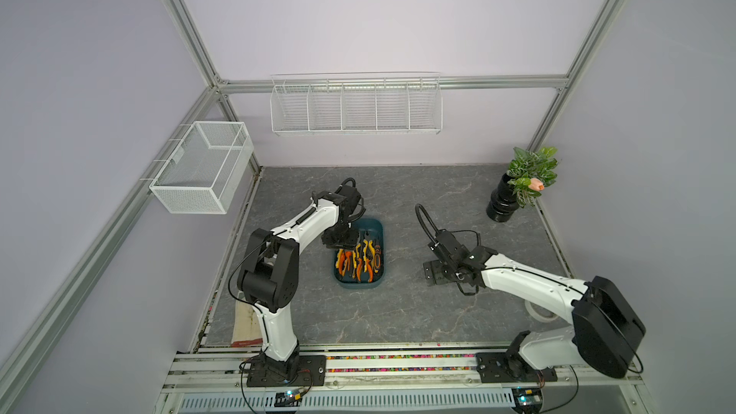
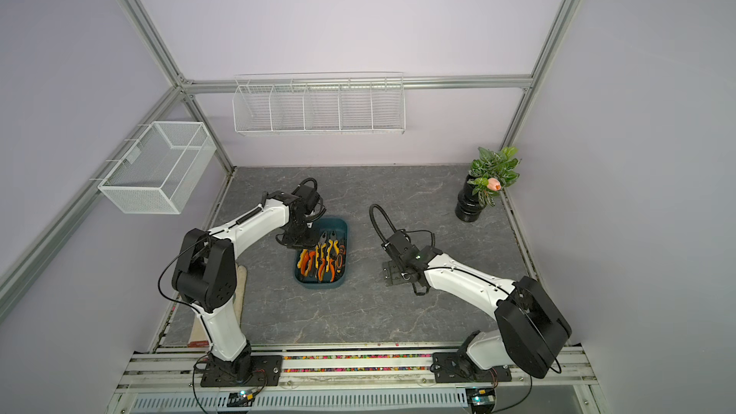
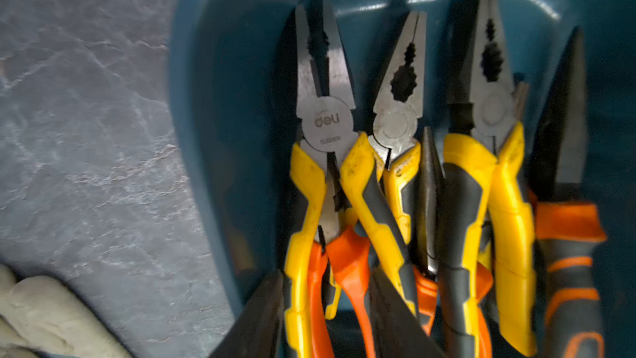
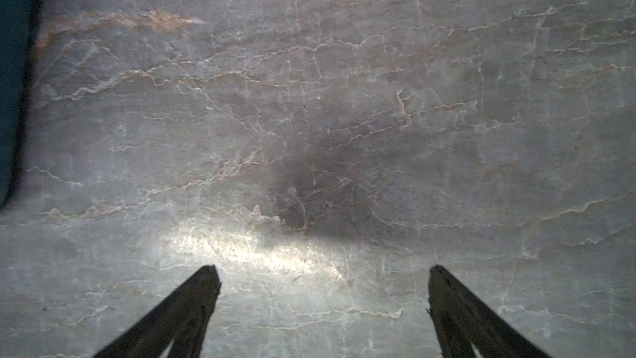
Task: Take the pliers out of the storage box
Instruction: Pick up the pliers from the storage box.
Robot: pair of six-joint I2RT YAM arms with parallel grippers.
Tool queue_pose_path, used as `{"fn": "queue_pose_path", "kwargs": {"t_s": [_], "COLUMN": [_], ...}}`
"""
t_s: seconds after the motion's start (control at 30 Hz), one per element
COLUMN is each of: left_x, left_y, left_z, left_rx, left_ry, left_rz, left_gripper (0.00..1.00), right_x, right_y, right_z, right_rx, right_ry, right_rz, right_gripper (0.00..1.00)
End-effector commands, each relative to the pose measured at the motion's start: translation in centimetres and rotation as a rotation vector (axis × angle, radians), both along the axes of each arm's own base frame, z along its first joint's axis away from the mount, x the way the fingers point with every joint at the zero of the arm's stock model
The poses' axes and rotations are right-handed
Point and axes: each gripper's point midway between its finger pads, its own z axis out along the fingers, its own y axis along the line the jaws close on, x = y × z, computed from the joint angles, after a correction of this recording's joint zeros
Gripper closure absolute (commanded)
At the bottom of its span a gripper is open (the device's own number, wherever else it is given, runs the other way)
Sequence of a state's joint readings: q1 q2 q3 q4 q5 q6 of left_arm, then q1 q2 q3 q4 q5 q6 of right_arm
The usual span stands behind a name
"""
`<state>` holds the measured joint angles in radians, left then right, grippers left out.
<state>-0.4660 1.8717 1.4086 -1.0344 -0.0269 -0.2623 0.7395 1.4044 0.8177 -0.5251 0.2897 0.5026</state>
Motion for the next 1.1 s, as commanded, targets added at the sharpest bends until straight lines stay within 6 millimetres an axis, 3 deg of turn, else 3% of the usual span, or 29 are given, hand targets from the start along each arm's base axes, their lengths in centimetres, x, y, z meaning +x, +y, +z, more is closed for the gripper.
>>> {"fn": "queue_pose_path", "kwargs": {"t_s": [0.0,0.27,0.47,0.63,0.83,1.07], "left_x": [-1.1,-1.4,-1.8,-2.1,-2.2,-1.9], "left_y": [0.8,-2.1,-2.6,-2.4,-2.4,-2.9], "left_z": [-1.8,-0.1,-1.4,-2.1,-2.0,0.8], "left_rx": [0.038,-0.021,-0.011,-0.011,-0.014,-0.052], "left_ry": [0.055,0.016,0.051,0.056,0.055,-0.039], "left_rz": [-0.022,-0.043,-0.047,-0.033,-0.029,-0.02], "left_gripper": [0.6,0.59,0.62,0.83,1.0,1.0], "right_x": [-0.3,-0.3,-0.5,-0.7,-0.7,-0.4], "right_y": [-0.3,-0.1,-0.2,-0.4,-0.4,-0.4], "right_z": [-0.3,-0.6,-0.8,-0.9,-1.0,-0.3], "right_rx": [0.016,0.026,0.027,0.026,0.027,0.029], "right_ry": [0.009,0.015,0.023,0.019,0.024,0.01], "right_rz": [-0.025,-0.033,-0.034,-0.035,-0.037,-0.041], "right_gripper": [0.03,0.03,0.03,0.03,0.03,0.03]}}
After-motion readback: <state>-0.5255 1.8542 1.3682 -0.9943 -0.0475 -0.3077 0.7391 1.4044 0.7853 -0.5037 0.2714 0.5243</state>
